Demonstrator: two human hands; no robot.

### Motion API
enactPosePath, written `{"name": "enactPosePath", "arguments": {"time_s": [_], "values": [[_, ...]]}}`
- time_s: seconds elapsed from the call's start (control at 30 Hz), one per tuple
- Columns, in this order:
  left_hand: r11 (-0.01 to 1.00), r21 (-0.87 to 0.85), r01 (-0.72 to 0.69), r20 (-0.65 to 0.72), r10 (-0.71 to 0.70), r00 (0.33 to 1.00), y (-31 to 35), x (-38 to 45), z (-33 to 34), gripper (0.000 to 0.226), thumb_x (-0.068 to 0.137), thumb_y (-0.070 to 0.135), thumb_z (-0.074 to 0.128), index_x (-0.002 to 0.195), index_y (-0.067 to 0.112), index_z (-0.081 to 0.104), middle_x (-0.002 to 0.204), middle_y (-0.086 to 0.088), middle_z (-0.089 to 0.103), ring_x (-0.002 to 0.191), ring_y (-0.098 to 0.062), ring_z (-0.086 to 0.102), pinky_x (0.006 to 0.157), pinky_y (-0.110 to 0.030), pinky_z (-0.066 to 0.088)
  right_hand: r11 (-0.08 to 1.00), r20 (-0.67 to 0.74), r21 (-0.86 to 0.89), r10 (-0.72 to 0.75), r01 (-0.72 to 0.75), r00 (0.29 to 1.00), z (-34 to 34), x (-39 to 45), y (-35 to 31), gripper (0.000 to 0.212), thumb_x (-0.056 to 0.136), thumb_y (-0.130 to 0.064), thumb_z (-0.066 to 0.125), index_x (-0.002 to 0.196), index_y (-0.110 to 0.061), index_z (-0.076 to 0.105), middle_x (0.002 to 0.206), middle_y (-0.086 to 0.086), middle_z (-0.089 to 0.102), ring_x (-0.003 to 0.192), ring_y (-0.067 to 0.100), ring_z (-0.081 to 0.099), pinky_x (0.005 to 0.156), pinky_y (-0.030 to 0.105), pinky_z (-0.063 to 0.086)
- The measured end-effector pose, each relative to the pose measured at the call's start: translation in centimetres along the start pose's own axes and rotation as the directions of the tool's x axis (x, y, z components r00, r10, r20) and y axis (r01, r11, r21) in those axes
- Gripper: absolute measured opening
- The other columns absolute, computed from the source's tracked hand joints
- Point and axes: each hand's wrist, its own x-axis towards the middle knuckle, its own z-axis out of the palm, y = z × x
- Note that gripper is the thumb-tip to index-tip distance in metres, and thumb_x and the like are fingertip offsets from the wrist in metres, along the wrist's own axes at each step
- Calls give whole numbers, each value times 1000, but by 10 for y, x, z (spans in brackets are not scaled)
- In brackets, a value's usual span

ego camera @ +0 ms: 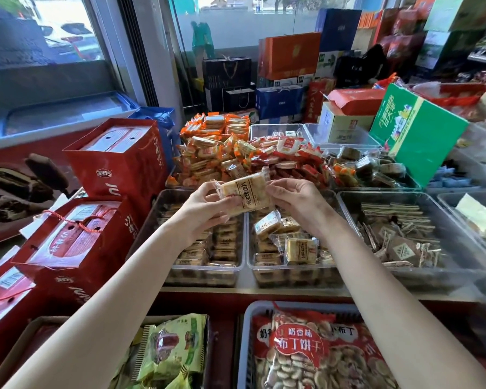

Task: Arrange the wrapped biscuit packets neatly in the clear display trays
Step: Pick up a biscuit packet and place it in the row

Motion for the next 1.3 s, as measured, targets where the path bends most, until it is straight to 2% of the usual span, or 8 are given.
{"name": "enactPosePath", "arguments": {"time_s": [0.1,0.3,0.47,0.8,0.97,1.07,1.2,1.3], "values": [[999,-23,48,5,-48,999,-8,-3,-3,41,77,16,71,114,18,53,101,-4,70,78,-15,66,65,-19,54,999,27,38,34,-35,999,-1,-4,7,17,70,-15,69,84,-6,66,86,8,70,81,18,65,81,25,54],[996,58,66,-36,-64,997,-14,-4,-5,53,74,20,75,120,15,50,107,-8,69,77,-13,67,65,-21,54,934,-173,-356,-32,-32,984,10,0,14,10,87,-7,65,81,-11,58,78,5,61,76,16,63,79,27,56],[996,40,74,-98,-70,993,-16,0,-10,55,74,20,76,121,15,50,109,-8,68,86,-18,67,72,-23,56,991,-128,-127,26,-43,991,8,-3,18,6,85,-6,66,90,-6,64,91,10,67,83,20,66,76,23,57],[985,50,166,-121,-159,980,-35,11,-6,38,82,21,71,110,11,48,106,-9,66,71,-11,65,57,-17,52,918,-279,-354,80,-180,957,4,1,49,8,85,-10,68,90,-12,62,87,6,67,76,17,65,62,22,54],[928,357,109,-41,-101,994,-44,22,-11,46,75,11,77,112,17,51,102,-6,62,76,-12,60,52,-15,46,699,70,-714,143,-50,987,2,18,54,79,78,-27,76,143,-29,30,143,4,40,123,22,48,96,32,44],[879,476,34,77,-80,994,-46,29,-10,59,73,4,77,123,21,48,111,-3,61,89,-13,63,62,-14,51,638,167,-770,234,-22,958,3,33,57,83,74,-26,80,142,-30,33,129,0,48,114,18,52,85,19,45],[868,494,37,-35,-23,999,-60,50,-15,57,83,8,68,133,18,43,118,4,56,95,-11,60,75,-18,48,471,-33,-877,132,-92,991,-13,53,72,65,75,-29,78,131,-17,47,124,6,54,111,20,52,85,24,42],[667,738,101,-58,-86,995,-85,66,-26,37,90,12,59,126,15,53,123,1,60,105,-16,58,89,-24,44,375,-383,-861,-38,-342,923,-46,60,84,67,79,-39,73,131,-10,43,127,15,47,114,31,47,93,40,44]]}}
